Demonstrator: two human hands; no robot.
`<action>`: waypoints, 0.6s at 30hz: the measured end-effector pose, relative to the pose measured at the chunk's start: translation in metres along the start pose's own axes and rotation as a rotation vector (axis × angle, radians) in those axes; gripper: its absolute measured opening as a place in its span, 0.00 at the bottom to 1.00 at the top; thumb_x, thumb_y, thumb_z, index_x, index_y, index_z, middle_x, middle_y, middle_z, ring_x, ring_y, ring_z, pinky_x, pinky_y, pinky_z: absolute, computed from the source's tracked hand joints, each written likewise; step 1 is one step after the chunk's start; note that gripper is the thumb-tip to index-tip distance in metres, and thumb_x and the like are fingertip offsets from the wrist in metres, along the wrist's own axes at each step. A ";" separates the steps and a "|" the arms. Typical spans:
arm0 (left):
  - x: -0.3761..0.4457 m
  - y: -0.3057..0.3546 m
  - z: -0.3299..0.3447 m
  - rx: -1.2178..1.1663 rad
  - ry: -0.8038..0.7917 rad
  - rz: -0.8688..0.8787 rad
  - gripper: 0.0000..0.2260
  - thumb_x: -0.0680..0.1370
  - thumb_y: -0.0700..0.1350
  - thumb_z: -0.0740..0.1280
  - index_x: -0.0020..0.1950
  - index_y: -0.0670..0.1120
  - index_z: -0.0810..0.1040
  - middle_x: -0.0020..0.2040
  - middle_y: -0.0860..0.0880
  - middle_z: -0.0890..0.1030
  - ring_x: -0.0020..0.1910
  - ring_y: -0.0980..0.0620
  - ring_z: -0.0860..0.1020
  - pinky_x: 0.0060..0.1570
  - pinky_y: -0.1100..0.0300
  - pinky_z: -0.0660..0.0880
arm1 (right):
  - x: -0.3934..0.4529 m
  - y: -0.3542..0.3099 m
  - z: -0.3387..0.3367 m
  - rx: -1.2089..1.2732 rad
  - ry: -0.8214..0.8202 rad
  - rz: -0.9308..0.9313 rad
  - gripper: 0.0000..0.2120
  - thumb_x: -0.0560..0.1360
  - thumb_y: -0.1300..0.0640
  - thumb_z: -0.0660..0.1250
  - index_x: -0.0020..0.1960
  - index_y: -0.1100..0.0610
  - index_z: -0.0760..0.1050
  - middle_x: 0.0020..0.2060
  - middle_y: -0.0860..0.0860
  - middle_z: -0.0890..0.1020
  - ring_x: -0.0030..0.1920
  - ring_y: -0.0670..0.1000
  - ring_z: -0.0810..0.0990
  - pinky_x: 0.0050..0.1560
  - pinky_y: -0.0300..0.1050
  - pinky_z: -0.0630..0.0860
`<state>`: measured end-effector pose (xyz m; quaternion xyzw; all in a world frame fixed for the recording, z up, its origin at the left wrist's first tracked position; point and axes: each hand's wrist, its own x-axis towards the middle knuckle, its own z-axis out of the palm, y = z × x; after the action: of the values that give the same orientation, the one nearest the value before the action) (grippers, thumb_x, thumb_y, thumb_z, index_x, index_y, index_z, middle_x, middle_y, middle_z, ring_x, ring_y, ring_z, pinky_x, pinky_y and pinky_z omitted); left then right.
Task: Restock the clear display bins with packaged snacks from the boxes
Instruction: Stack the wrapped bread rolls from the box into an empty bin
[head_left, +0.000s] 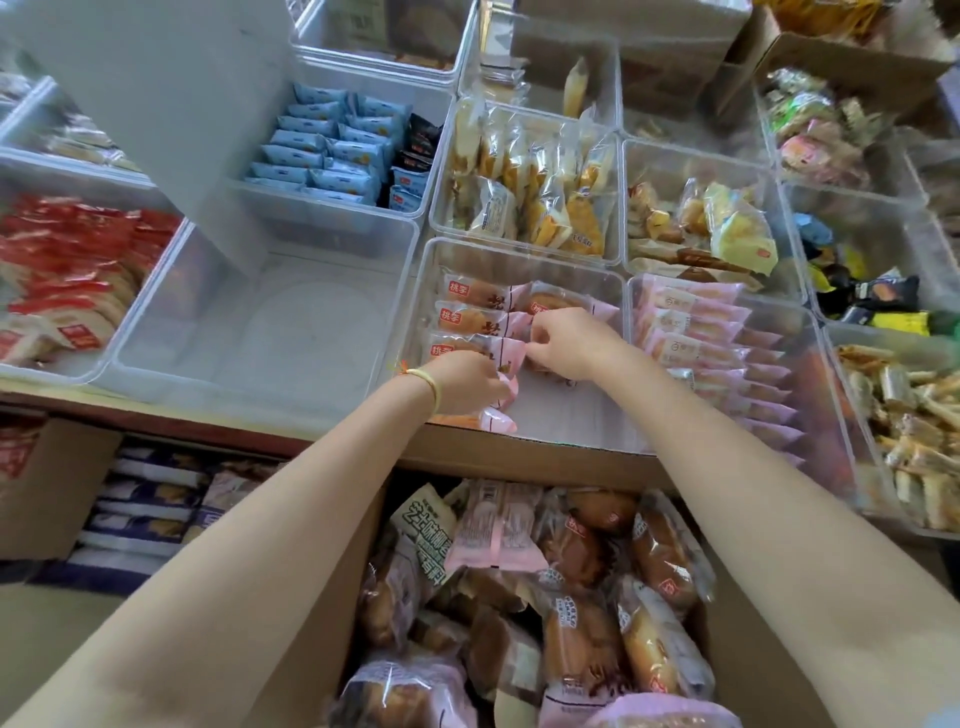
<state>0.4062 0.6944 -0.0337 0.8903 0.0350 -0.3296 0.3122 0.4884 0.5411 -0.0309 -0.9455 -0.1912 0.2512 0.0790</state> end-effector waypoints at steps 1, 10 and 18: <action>-0.011 0.004 -0.001 -0.121 0.100 0.049 0.11 0.80 0.48 0.62 0.43 0.46 0.80 0.39 0.50 0.79 0.40 0.49 0.75 0.42 0.58 0.73 | -0.017 -0.009 -0.009 0.096 0.041 -0.022 0.09 0.81 0.53 0.62 0.44 0.55 0.74 0.41 0.51 0.80 0.41 0.53 0.78 0.38 0.47 0.73; -0.118 -0.031 0.061 -0.549 -0.031 0.102 0.15 0.80 0.43 0.63 0.36 0.42 0.81 0.31 0.47 0.82 0.26 0.52 0.75 0.29 0.63 0.72 | -0.178 -0.054 0.035 0.575 -0.449 -0.033 0.10 0.82 0.56 0.60 0.48 0.59 0.76 0.40 0.55 0.86 0.39 0.54 0.86 0.46 0.52 0.84; -0.095 -0.080 0.130 -0.468 0.060 -0.089 0.07 0.77 0.44 0.66 0.48 0.47 0.84 0.46 0.49 0.83 0.47 0.50 0.80 0.54 0.56 0.76 | -0.146 -0.040 0.193 0.018 -0.241 0.248 0.34 0.78 0.60 0.66 0.78 0.55 0.52 0.78 0.61 0.55 0.75 0.64 0.60 0.70 0.57 0.66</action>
<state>0.2373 0.6975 -0.0950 0.8008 0.1587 -0.2993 0.4940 0.2612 0.5295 -0.1218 -0.9241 -0.0789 0.3725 0.0325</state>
